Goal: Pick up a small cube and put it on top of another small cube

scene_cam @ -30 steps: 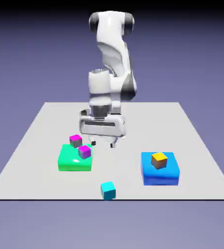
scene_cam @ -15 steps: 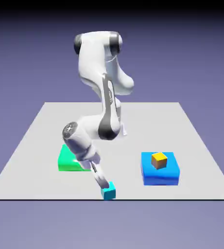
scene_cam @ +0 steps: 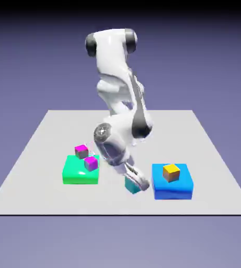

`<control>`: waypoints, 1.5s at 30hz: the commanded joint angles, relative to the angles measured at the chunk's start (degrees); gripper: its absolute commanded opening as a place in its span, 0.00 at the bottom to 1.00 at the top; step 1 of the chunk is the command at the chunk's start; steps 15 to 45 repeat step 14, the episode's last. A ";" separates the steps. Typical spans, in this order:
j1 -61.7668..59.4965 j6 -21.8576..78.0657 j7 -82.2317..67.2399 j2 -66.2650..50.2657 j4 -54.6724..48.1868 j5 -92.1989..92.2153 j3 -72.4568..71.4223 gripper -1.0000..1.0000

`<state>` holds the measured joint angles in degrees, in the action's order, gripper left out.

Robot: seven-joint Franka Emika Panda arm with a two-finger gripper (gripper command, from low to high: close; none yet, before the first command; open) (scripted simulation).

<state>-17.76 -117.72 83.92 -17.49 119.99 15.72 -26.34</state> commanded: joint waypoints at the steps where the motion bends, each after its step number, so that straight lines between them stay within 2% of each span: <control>1: 0.73 2.16 -0.76 1.47 -0.02 -1.27 -2.08 0.00; 4: 2.93 8.51 -3.23 5.88 -0.09 -4.62 -8.32 0.00; 6: 3.10 8.99 -3.42 6.21 -0.09 -4.87 -8.78 0.00; 11: 4.88 -1.12 -2.87 2.04 6.11 -6.05 -8.45 0.00; 12: 4.88 -1.12 -2.87 2.04 6.11 -6.05 -8.45 1.00; 14: 4.44 1.36 -3.00 3.07 4.59 -5.76 -8.53 1.00; 45: 4.44 1.36 -3.00 3.07 4.59 -5.76 -8.53 1.00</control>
